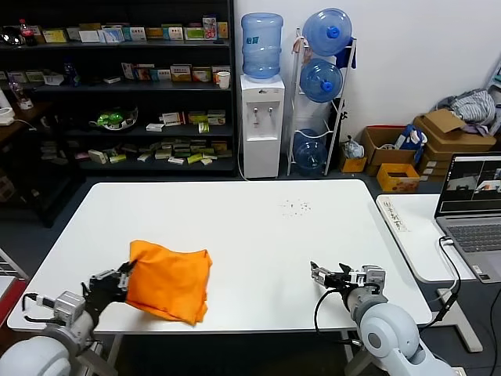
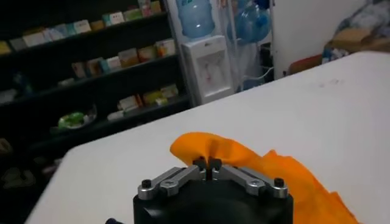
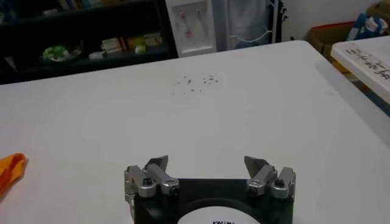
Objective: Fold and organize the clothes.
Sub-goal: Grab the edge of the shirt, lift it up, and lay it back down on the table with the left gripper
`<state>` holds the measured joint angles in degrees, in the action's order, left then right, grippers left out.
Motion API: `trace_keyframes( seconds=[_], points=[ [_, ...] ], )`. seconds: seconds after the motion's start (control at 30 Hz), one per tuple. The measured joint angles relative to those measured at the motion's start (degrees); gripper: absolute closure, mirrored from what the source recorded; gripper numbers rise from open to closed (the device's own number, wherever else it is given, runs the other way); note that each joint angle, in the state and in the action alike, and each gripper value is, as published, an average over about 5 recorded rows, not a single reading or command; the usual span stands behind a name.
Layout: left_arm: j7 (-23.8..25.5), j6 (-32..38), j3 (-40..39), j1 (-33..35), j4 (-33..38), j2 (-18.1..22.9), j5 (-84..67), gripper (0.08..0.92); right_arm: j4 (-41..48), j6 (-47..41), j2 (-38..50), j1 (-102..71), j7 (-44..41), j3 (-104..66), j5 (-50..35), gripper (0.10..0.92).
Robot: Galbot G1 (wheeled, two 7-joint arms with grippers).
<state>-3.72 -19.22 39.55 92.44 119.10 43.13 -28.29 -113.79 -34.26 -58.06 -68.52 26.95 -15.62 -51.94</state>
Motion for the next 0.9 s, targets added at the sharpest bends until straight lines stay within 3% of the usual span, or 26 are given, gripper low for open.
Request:
trace_keyframes(
  seconds=[0.27, 0.47, 0.7, 0.9],
  points=[
    [2.31, 4.54, 7.95, 1.32, -11.19, -4.75, 10.50, 0.893, 0.25, 0.35, 0.41, 0.07, -0.64, -0.21, 0.70, 0.203],
    [3.42, 6.58, 11.19, 3.05, -14.73, -6.51, 15.97, 0.893, 0.54, 0.26, 0.14, 0.32, -0.62, -0.28, 1.23, 0.203],
    [1.20, 3.64, 9.28, 3.87, -9.63, -6.68, 9.24, 0.893, 2.10, 0.33, -0.18, 0.13, -0.59, -0.72, 2.23, 0.203],
    [-6.73, 0.23, -2.44, -2.34, -1.55, -2.91, -8.43, 0.893, 4.71, 0.48, -1.15, -0.41, -0.57, -1.48, 4.08, 0.203]
  ],
)
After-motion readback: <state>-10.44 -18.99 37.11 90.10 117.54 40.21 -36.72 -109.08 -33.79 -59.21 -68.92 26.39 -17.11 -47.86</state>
